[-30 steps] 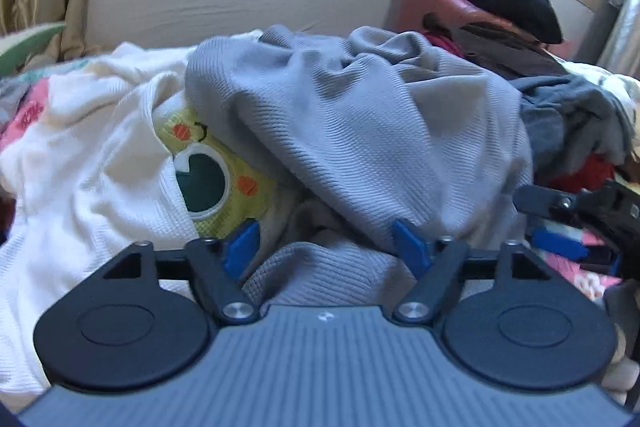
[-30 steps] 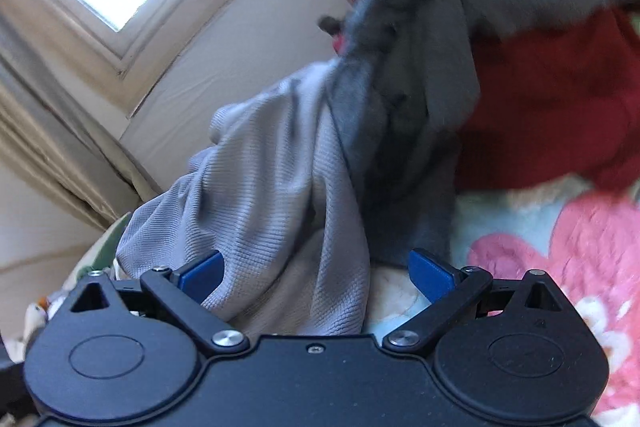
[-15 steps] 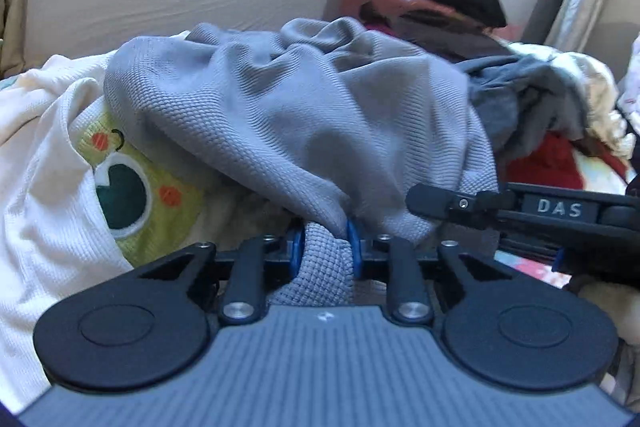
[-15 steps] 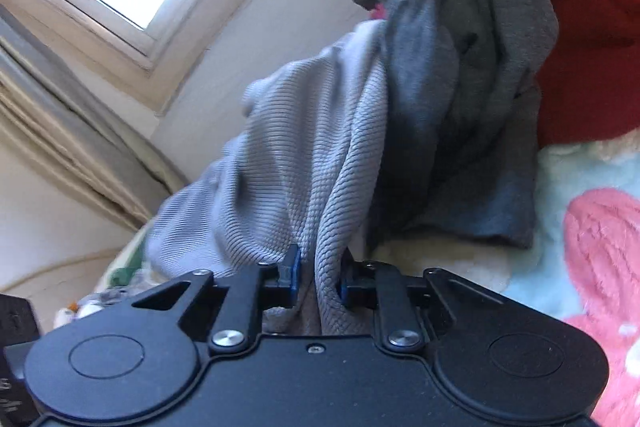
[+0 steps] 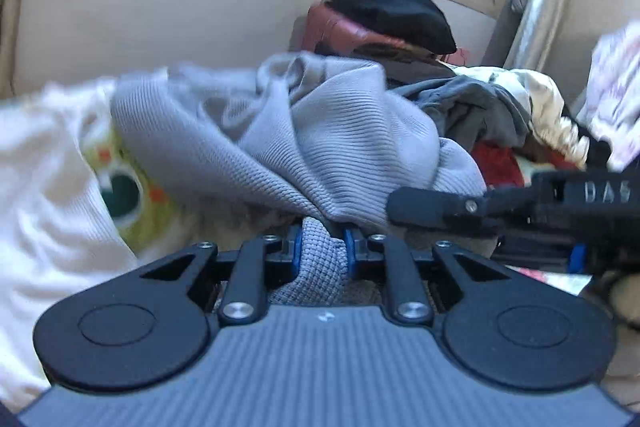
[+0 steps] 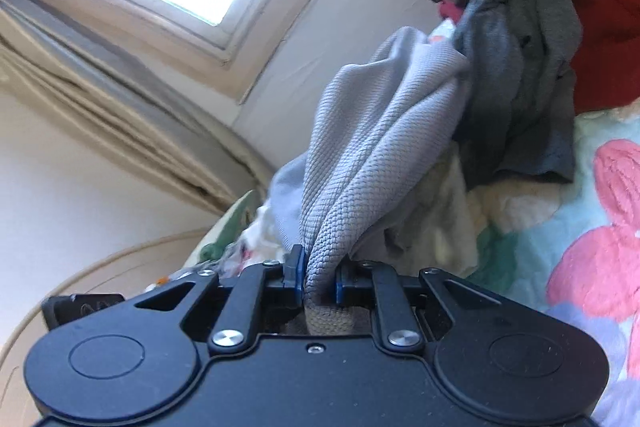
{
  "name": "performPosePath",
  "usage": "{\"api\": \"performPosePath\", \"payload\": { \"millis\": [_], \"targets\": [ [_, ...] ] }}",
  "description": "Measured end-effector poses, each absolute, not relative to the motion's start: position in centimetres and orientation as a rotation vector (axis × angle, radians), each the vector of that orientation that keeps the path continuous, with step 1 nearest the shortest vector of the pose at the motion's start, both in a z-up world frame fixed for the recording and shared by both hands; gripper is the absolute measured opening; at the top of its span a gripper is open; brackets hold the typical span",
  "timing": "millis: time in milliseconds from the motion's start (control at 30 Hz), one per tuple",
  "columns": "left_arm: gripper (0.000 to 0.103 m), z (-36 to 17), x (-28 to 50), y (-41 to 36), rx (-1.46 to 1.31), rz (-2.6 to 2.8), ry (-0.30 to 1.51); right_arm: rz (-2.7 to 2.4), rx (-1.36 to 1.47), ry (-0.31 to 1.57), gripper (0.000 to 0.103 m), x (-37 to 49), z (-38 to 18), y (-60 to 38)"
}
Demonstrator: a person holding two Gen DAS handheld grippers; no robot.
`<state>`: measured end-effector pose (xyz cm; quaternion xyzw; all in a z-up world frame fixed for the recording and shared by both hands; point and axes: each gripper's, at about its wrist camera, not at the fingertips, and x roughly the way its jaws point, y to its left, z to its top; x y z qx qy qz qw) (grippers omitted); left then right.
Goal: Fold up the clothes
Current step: 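Grasp the grey shirt with the left gripper while the right gripper grasps another part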
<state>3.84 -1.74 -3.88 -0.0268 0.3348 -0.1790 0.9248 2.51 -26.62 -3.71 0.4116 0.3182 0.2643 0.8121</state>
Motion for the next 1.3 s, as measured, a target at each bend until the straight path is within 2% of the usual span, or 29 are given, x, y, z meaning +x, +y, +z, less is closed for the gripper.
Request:
{"api": "performPosePath", "payload": {
  "millis": [333, 667, 967, 1300],
  "targets": [
    [0.016, 0.2, -1.7, -4.4, -0.032, -0.486, 0.647, 0.554, 0.889, 0.611, 0.018, -2.9, -0.7, -30.1],
    [0.016, 5.0, -5.2, -11.2, 0.067, -0.582, 0.569, 0.478, 0.888, 0.573, 0.018, -7.5, 3.7, -35.7],
    [0.016, 8.1, -8.2, -20.0, 0.063, -0.767, 0.531, 0.369, 0.802, 0.525, 0.018, -12.7, 8.6, -42.8],
    [0.016, 8.2, -14.6, -30.0, 0.089, -0.936, 0.530, 0.180, 0.778, 0.498, 0.018, -22.2, 9.7, -50.9]
  ]
}}
